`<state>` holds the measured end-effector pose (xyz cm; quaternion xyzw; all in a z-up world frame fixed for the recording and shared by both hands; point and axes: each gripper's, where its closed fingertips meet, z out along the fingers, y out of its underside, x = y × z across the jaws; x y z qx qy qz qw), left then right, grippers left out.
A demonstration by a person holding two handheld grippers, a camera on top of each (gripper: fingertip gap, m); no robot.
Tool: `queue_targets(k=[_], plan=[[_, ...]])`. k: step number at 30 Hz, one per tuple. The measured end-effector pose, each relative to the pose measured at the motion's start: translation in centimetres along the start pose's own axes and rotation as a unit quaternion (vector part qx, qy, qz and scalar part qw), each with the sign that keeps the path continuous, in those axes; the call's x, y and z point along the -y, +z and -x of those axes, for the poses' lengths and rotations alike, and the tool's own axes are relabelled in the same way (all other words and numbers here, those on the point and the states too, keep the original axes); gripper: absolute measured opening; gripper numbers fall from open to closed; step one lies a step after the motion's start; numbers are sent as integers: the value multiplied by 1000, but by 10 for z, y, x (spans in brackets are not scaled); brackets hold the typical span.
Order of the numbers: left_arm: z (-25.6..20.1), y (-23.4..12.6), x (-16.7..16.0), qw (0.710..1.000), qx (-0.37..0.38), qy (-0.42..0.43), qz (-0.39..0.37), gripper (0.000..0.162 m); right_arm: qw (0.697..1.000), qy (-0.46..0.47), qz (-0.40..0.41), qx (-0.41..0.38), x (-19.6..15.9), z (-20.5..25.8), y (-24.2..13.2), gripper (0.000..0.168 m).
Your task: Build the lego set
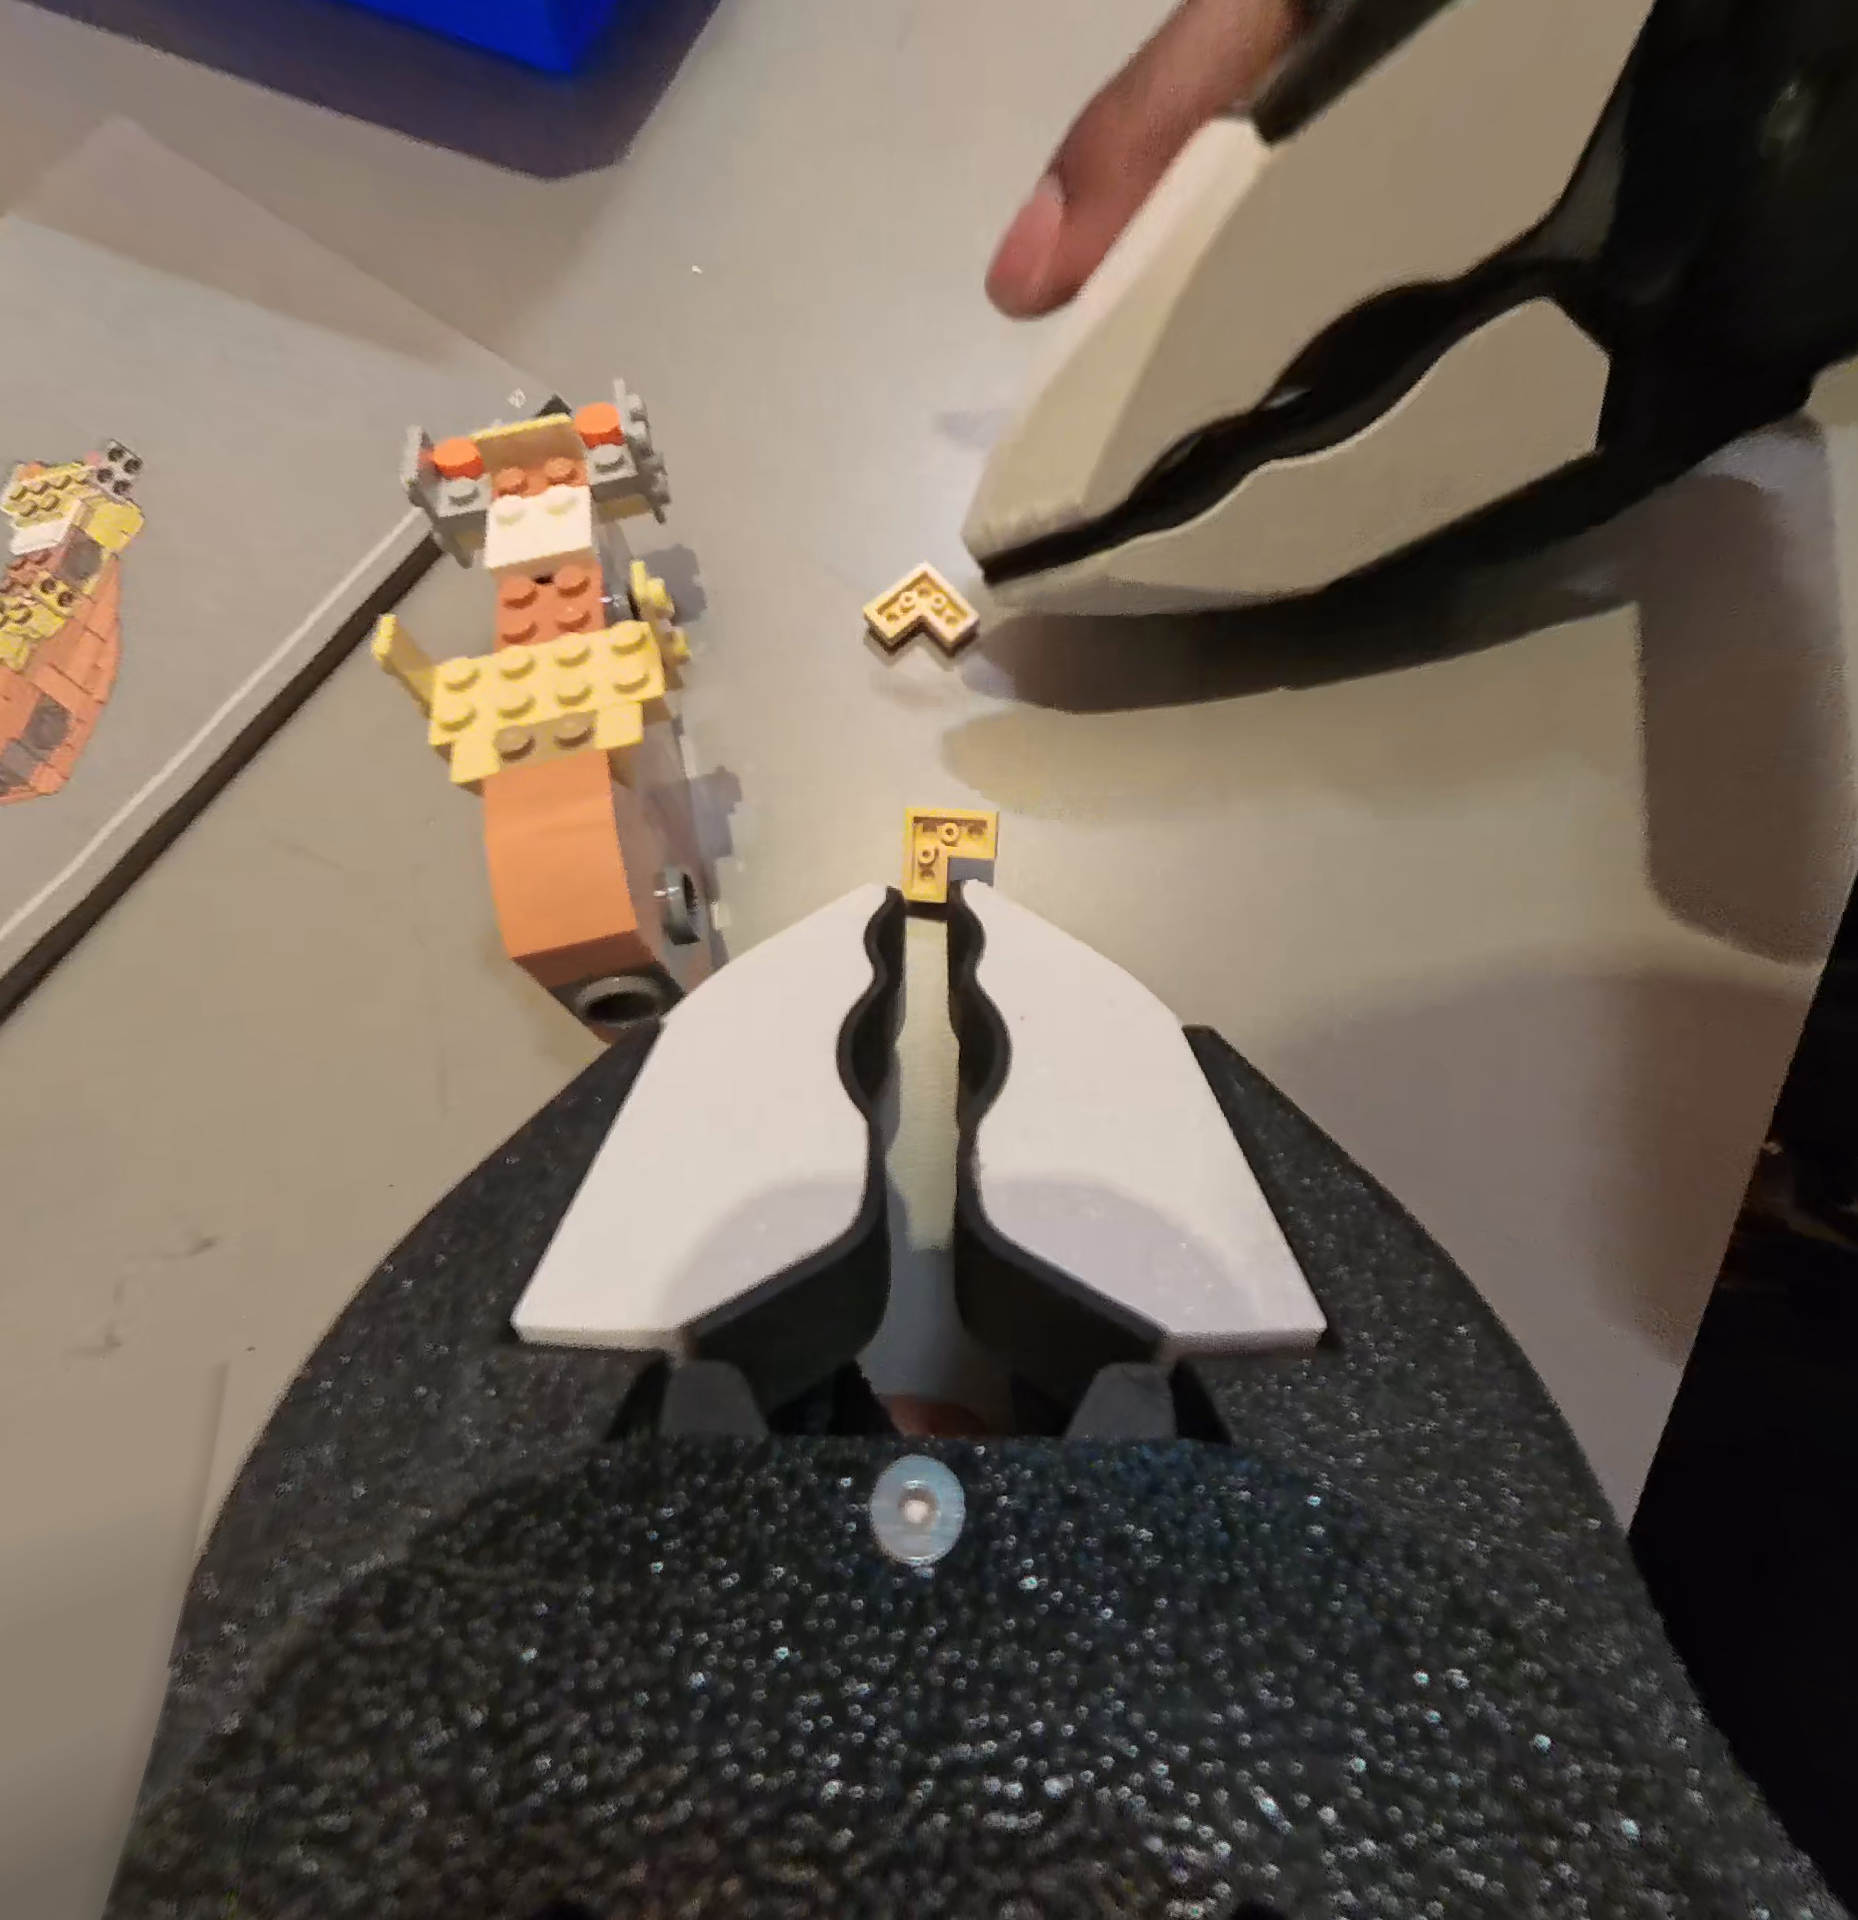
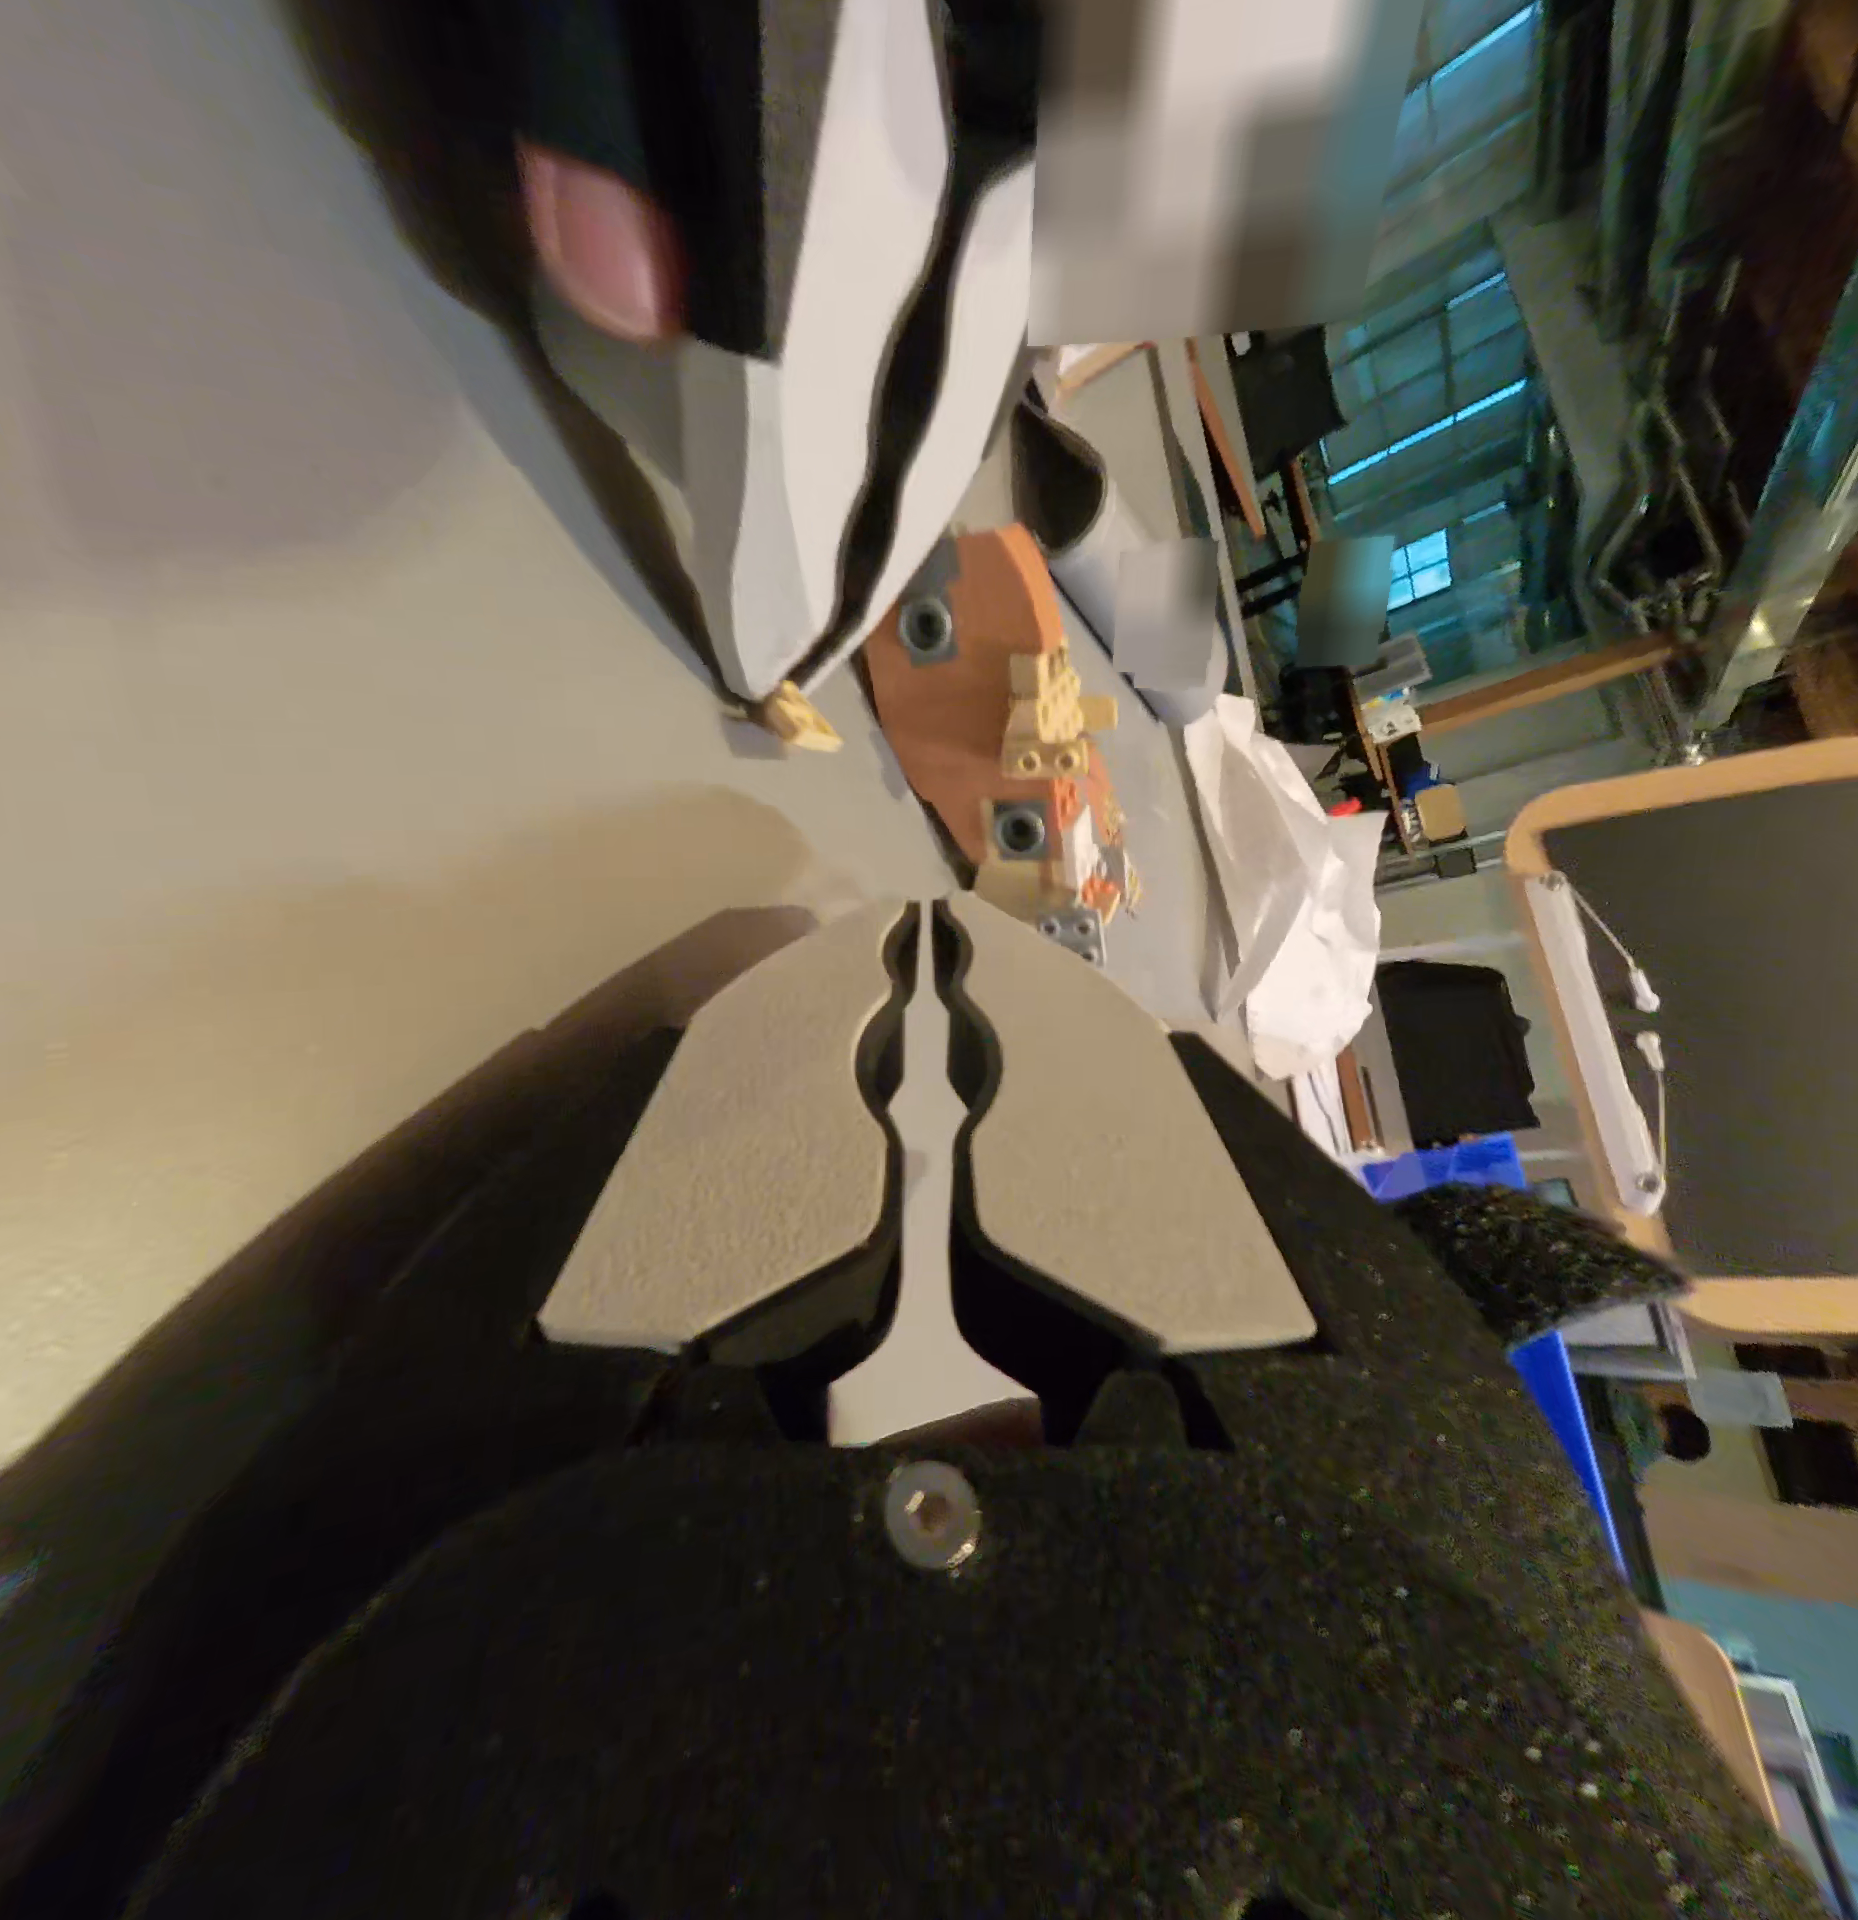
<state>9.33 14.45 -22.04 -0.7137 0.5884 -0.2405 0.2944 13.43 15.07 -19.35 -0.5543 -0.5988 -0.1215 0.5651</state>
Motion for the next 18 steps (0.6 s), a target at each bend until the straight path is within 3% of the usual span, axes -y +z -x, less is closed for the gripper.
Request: queue_targets(k=[7,14,18], plan=[[-8,-1,13,998,-36,-26,-35,7,997,-33,-64,8,18,3,5,7],[0,-6,19,996,-20,-59,-66,7,996,-24,-83,6,23,1,8,10],[-8,-19,33,986,-69,-86,-127,7,995,-12,-94,-8,27,-6,7,11]])
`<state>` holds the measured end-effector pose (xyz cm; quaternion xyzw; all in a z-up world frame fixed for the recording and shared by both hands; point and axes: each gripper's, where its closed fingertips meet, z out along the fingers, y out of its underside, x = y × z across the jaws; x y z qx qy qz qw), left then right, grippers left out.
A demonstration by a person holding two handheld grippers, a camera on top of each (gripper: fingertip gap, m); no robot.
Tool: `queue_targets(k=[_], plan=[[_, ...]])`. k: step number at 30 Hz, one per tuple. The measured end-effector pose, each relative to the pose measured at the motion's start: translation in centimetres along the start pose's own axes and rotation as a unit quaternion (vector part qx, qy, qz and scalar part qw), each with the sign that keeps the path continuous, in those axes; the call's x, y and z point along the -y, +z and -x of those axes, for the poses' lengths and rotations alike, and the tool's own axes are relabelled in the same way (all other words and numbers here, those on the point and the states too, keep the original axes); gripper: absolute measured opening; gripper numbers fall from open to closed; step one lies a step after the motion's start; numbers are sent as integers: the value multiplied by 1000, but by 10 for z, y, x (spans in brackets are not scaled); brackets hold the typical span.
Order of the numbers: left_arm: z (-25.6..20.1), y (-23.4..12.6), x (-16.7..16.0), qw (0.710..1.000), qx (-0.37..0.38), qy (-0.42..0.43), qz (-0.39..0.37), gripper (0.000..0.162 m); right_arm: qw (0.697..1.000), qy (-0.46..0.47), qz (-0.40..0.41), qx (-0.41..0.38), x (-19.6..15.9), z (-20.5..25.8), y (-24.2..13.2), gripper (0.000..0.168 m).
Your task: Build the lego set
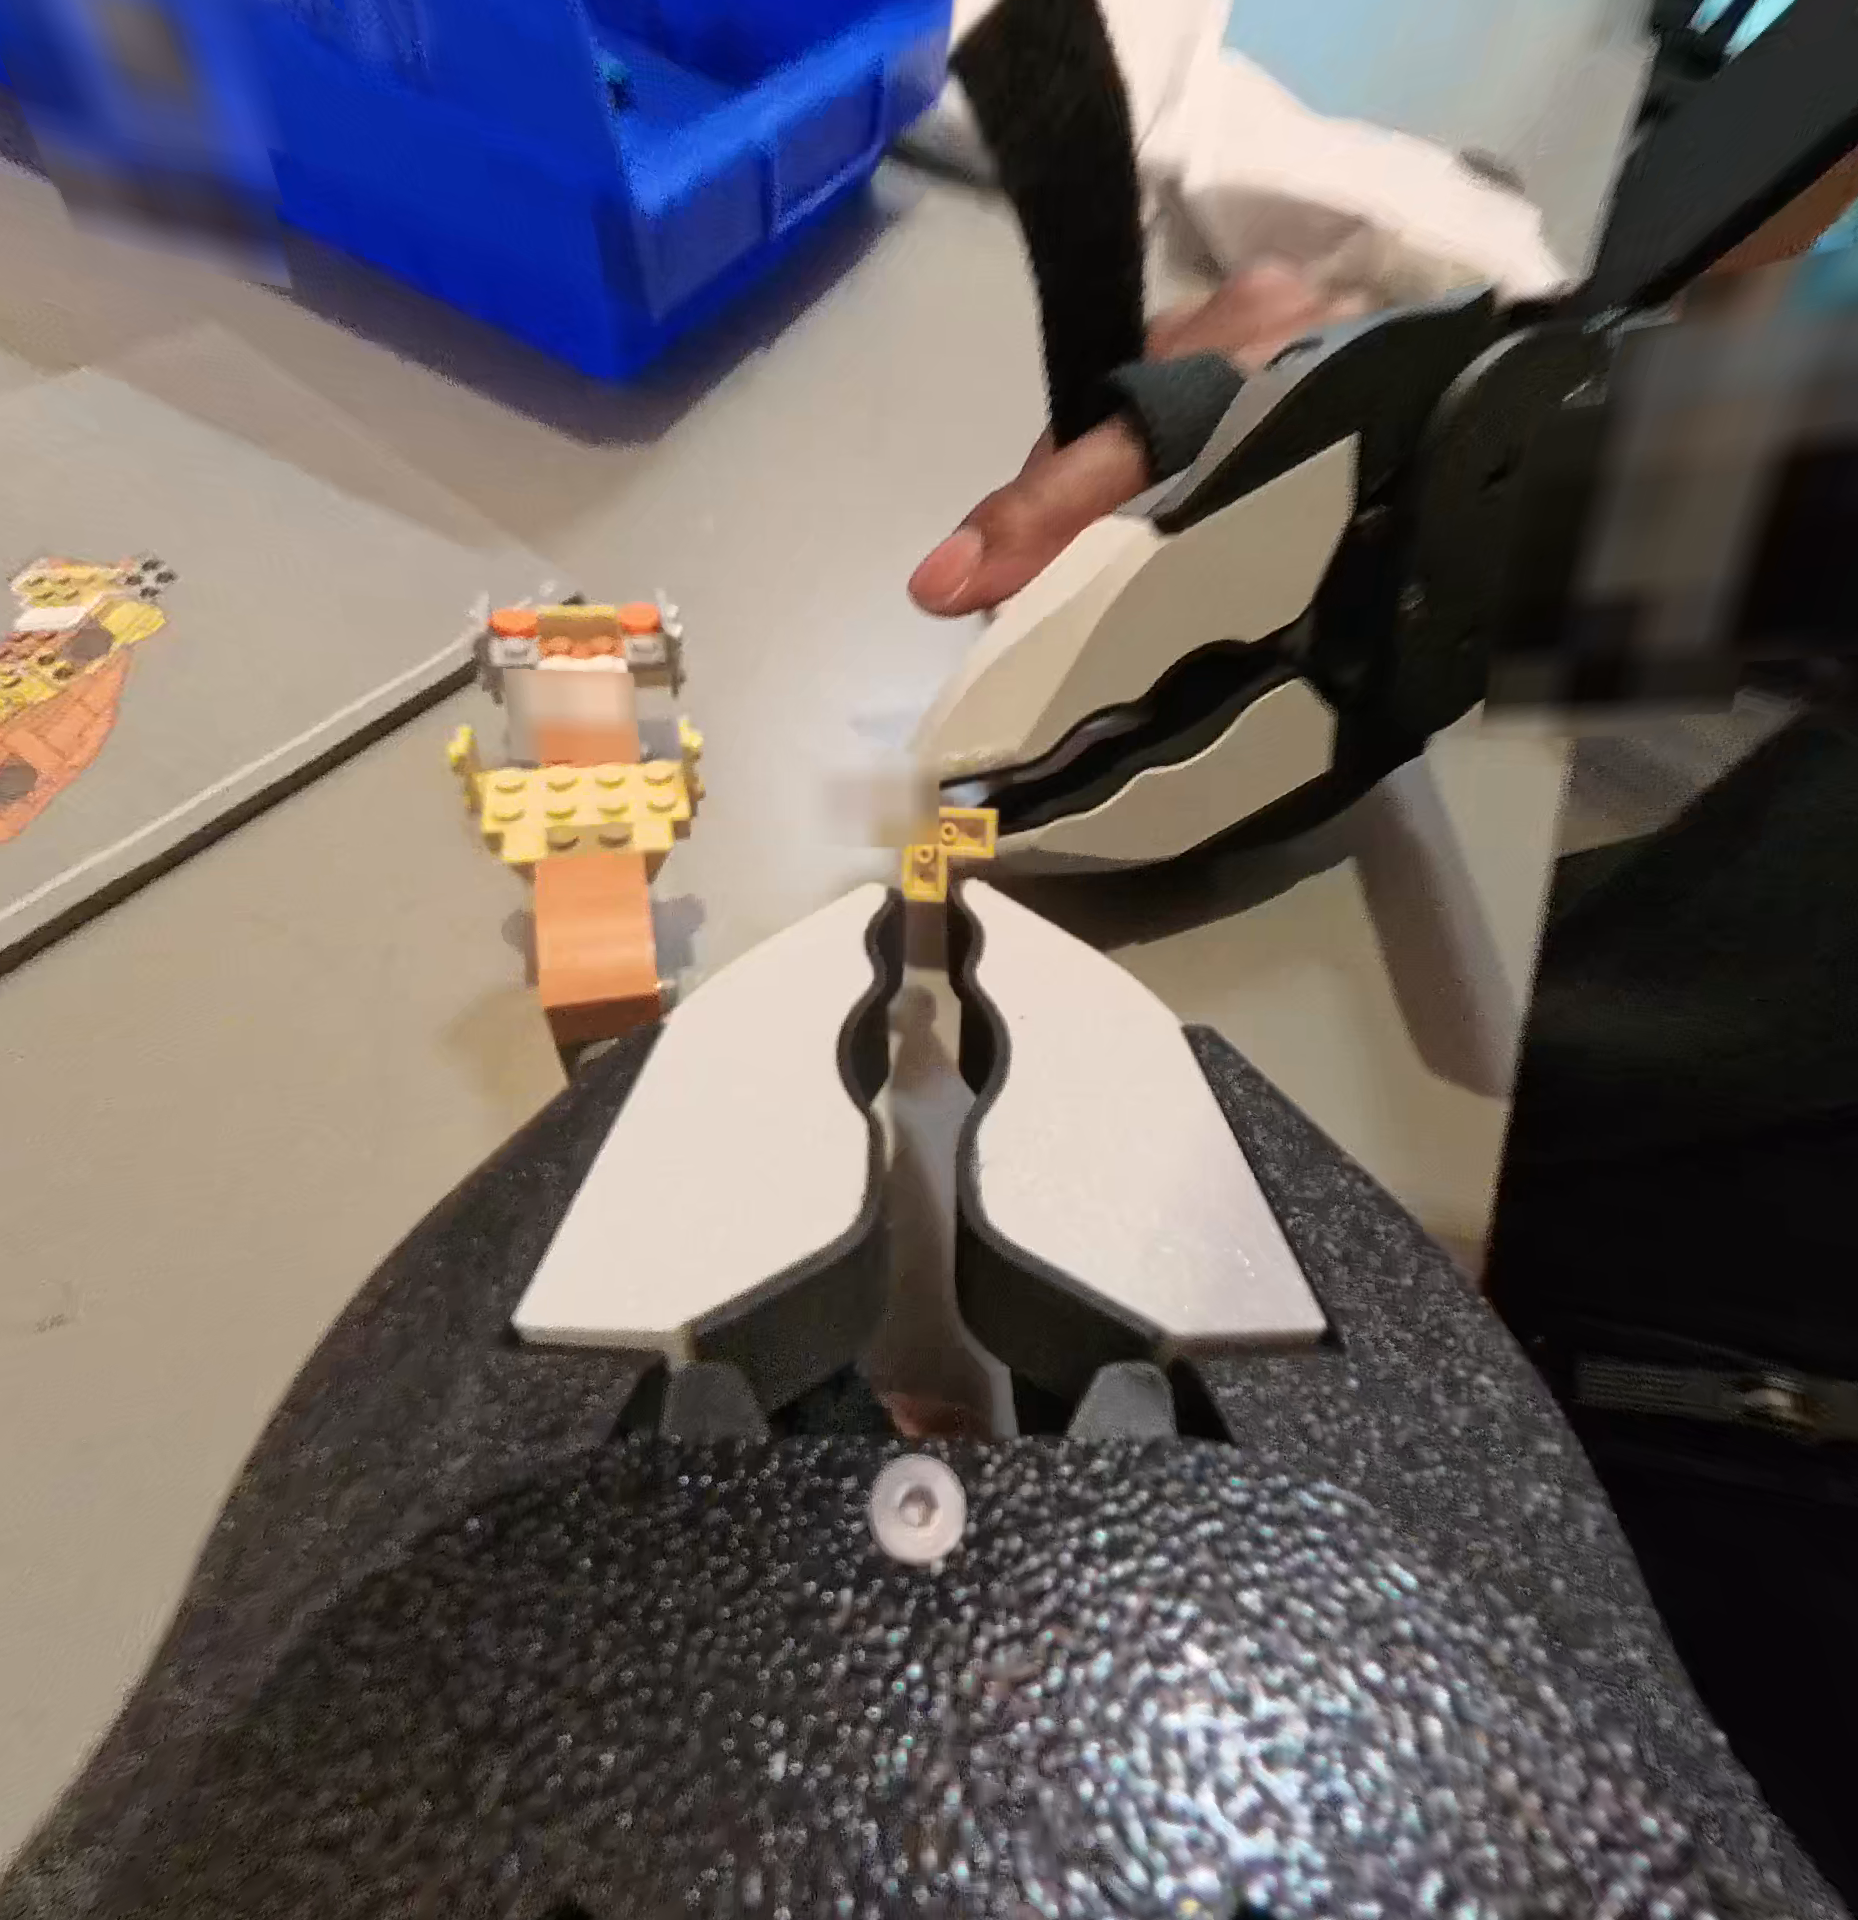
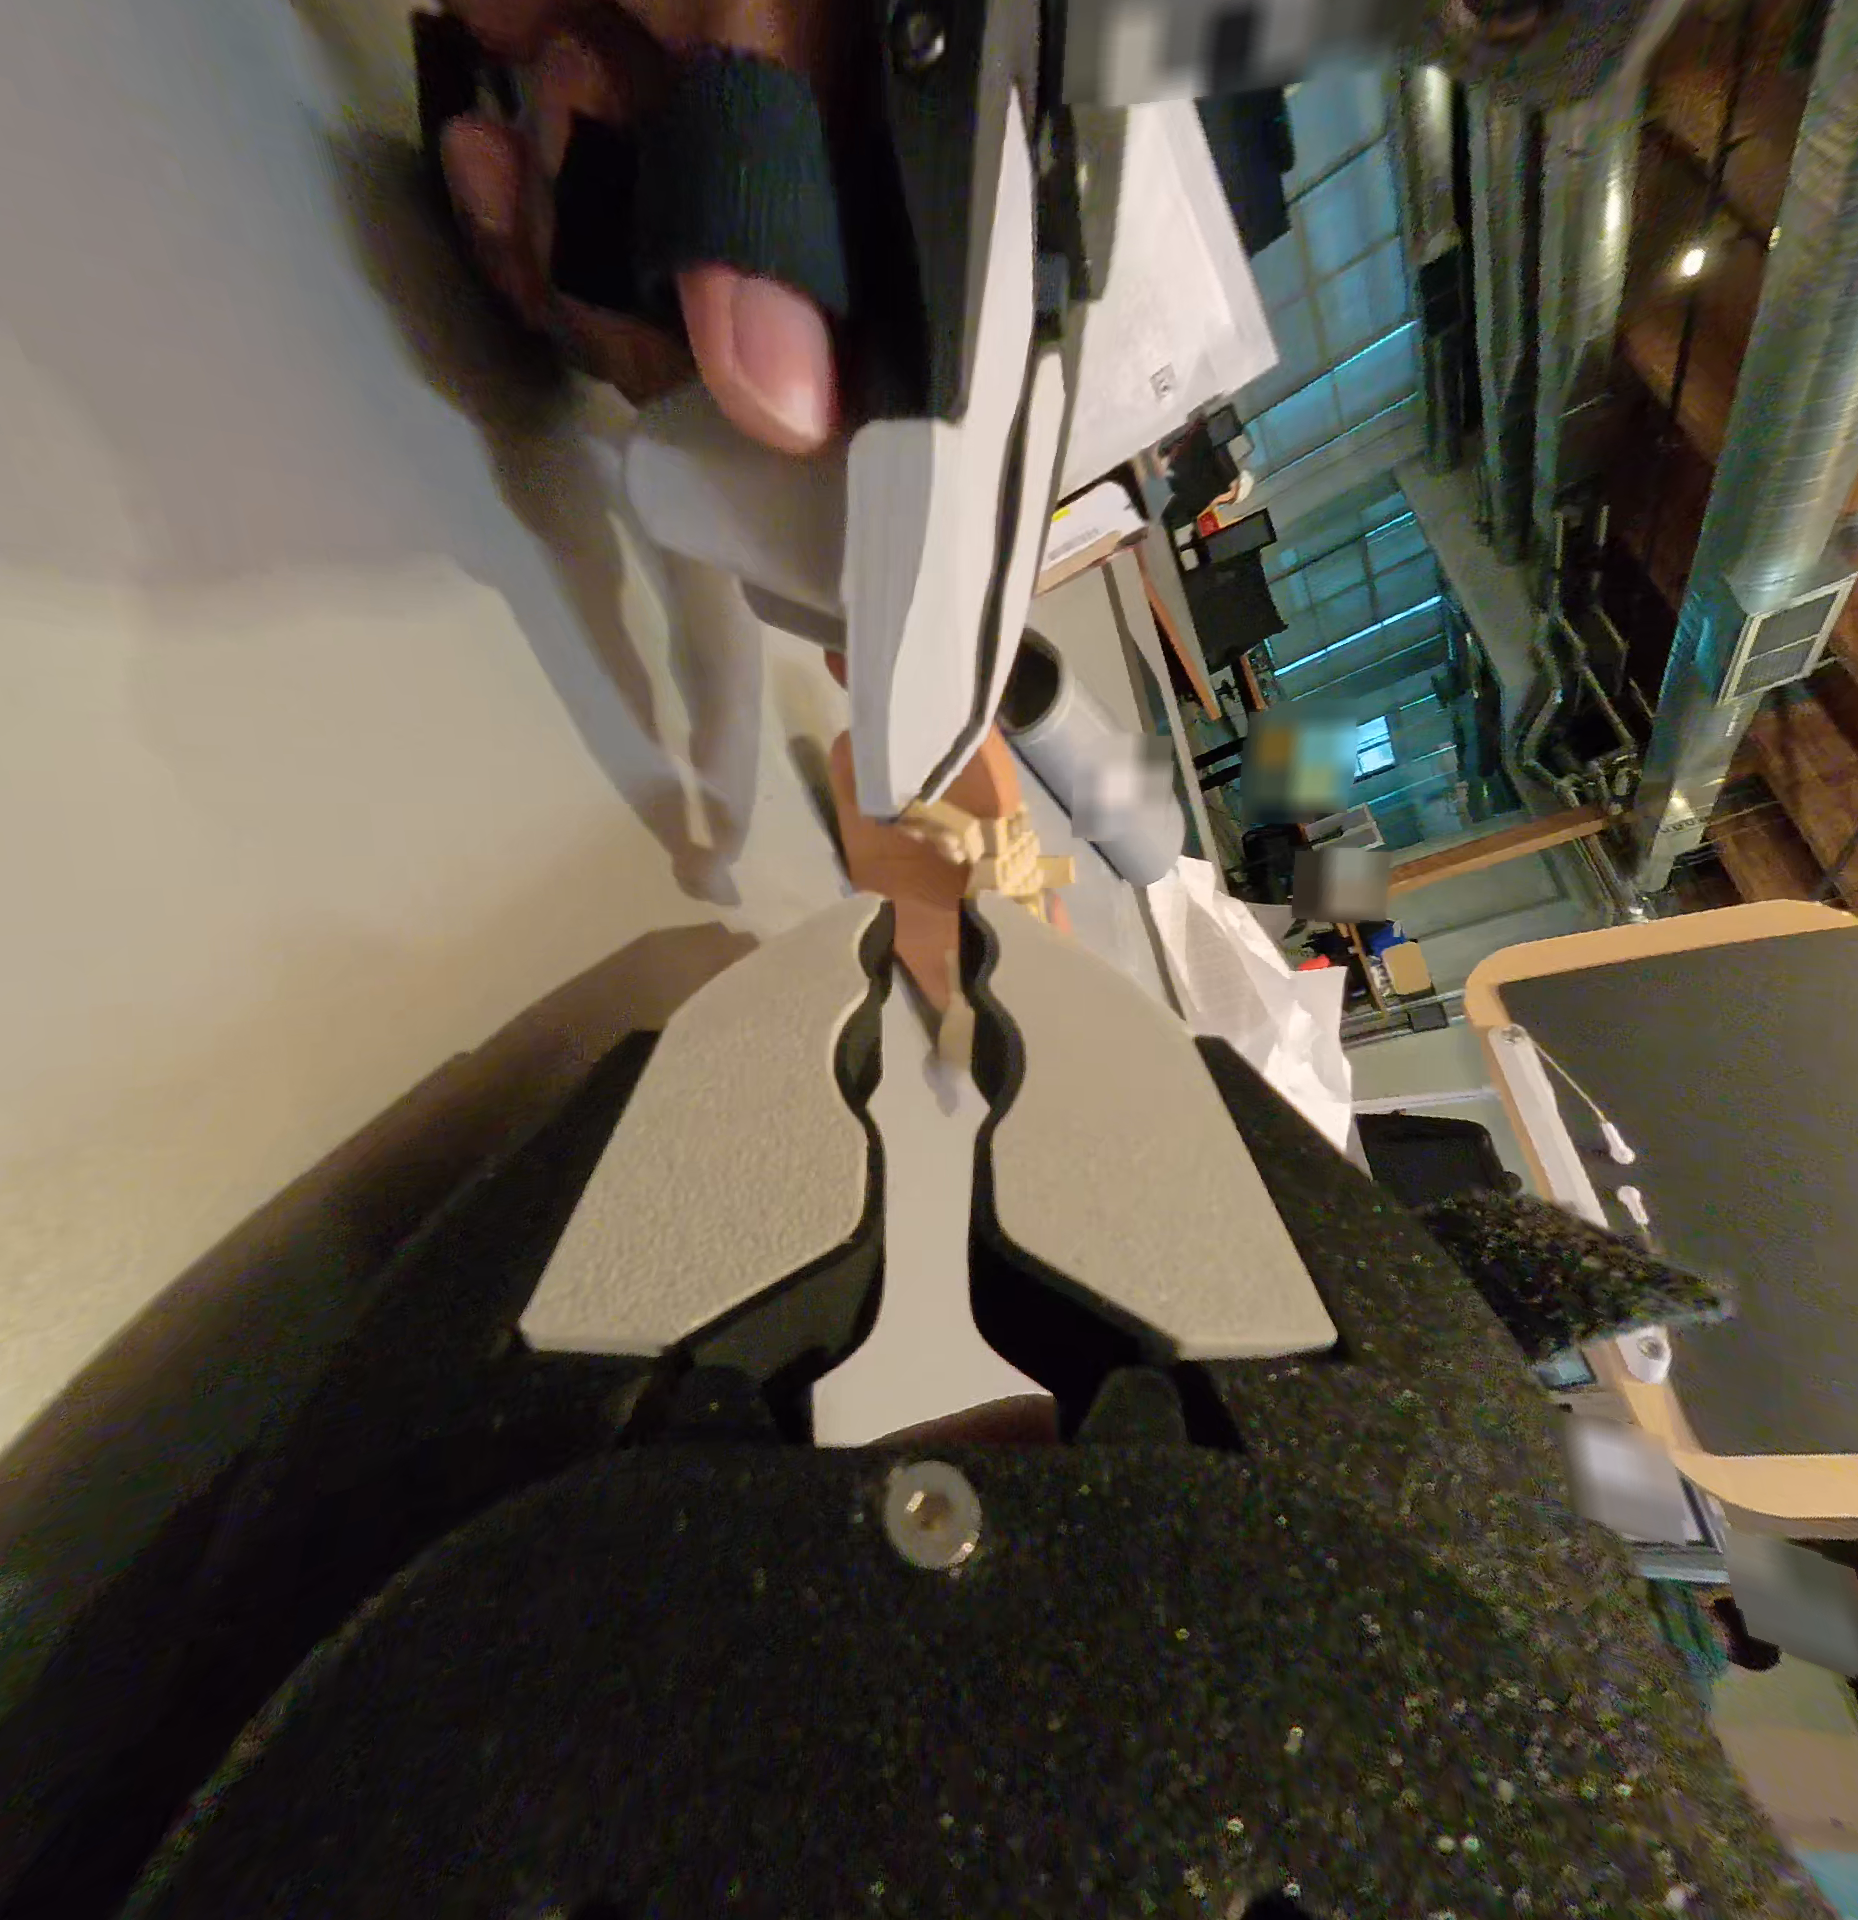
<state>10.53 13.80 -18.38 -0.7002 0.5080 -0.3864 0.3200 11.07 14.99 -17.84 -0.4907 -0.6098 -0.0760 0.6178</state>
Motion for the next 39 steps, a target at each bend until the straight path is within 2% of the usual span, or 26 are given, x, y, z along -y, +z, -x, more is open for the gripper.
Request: queue_targets(k=[2,5,10,13,16,21,23,26,29,34,39], plan=[[-3,-8,13,999,-24,-14,-36,7,1000,13,-10,-13,3,-9,-1,12],[8,-21,35,998,-18,-5,-68,7,998,44,-22,-26,3,-26,-1,11],[58,-32,67,990,68,114,-54,7,996,80,-34,-27,-3,-54,6,11],[87,-26,87,978,84,187,-48,7,994,102,-43,-22,-6,-68,15,11],[116,-11,88,969,89,227,-29,7,990,125,-51,-35,-11,-79,28,11],[111,1,73,988,10,140,-63,7,986,148,-46,-60,-20,-86,38,11],[112,-1,72,992,-8,95,-81,7,985,156,-40,-62,-23,-87,40,11],[102,-4,77,990,-75,12,-115,7,984,164,-26,-67,-27,-90,43,11],[94,-7,84,977,-137,-60,-149,7,983,168,-11,-71,-29,-94,45,11],[80,-17,98,931,-249,-181,-197,6,985,155,-6,-70,-23,-101,49,16],[74,-20,101,900,-304,-238,-203,6,986,153,-17,-71,-19,-105,47,27]])
